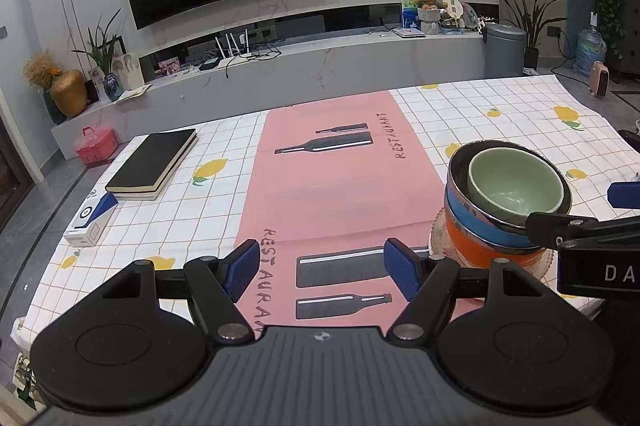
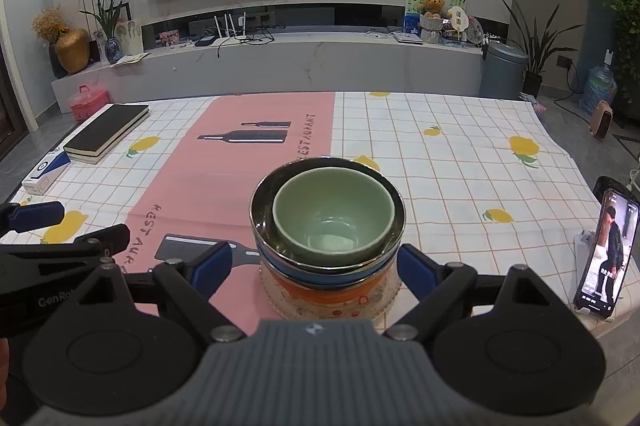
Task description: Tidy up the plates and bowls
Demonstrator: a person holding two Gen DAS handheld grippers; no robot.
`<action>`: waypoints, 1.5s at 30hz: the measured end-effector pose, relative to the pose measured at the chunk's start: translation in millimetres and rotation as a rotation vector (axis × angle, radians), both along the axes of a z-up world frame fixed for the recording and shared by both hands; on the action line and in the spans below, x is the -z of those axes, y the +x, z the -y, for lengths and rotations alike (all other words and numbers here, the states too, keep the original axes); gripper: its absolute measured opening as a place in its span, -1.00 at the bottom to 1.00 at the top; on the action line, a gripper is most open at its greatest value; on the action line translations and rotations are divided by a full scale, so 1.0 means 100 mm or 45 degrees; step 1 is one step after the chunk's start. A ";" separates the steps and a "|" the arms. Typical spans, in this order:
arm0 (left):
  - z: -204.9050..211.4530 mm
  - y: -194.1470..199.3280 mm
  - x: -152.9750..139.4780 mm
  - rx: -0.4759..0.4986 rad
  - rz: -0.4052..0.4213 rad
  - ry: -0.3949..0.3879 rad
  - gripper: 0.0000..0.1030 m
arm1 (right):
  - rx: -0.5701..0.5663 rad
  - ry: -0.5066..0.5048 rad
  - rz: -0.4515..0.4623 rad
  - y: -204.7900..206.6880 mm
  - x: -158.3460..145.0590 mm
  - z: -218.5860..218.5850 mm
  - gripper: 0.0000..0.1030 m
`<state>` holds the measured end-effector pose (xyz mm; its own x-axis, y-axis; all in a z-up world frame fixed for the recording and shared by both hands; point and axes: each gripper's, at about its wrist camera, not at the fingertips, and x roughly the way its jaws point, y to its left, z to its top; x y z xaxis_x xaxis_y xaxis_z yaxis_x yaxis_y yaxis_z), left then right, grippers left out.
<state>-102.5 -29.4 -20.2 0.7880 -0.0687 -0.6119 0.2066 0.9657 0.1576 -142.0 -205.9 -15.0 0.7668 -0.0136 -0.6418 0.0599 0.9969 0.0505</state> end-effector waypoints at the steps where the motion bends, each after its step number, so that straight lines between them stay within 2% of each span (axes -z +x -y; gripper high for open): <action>1: 0.00 0.00 0.00 0.000 -0.001 0.001 0.61 | -0.003 0.002 0.000 0.01 0.00 0.00 0.71; 45: -0.05 -0.01 0.01 -0.019 -0.010 -0.012 0.62 | -0.071 0.038 0.002 0.02 0.03 -0.02 0.75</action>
